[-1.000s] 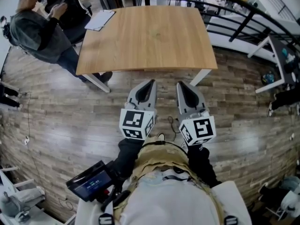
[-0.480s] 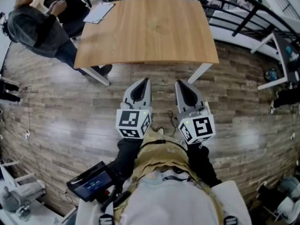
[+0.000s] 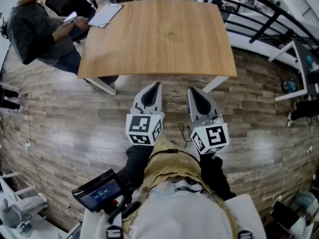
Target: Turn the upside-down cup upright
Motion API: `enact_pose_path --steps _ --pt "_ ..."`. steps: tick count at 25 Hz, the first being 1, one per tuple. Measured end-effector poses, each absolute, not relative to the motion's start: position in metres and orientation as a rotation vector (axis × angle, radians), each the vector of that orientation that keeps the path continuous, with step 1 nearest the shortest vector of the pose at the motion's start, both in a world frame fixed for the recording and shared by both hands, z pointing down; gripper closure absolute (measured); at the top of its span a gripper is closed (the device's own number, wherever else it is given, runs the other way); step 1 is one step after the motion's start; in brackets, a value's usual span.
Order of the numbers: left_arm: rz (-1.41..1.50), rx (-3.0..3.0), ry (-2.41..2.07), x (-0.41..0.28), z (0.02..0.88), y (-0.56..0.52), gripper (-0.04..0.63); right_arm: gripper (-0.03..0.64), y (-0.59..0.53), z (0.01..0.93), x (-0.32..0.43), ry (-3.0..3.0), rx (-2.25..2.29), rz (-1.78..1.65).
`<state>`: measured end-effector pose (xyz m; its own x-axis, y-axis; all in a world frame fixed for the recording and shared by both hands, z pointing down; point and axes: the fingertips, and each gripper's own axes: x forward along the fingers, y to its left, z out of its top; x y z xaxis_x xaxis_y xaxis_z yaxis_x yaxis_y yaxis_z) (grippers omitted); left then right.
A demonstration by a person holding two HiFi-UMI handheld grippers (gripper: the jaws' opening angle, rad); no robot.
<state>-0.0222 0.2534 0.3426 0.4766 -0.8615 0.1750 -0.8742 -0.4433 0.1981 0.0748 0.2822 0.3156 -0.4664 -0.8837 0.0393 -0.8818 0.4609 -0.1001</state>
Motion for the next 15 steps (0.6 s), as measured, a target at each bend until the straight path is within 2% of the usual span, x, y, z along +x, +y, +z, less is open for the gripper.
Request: enact_pose_path --steps 15 --pt "0.084 2.416 -1.461 -0.060 0.353 0.044 0.598 0.594 0.069 0.331 0.041 2.712 -1.671 -0.233"
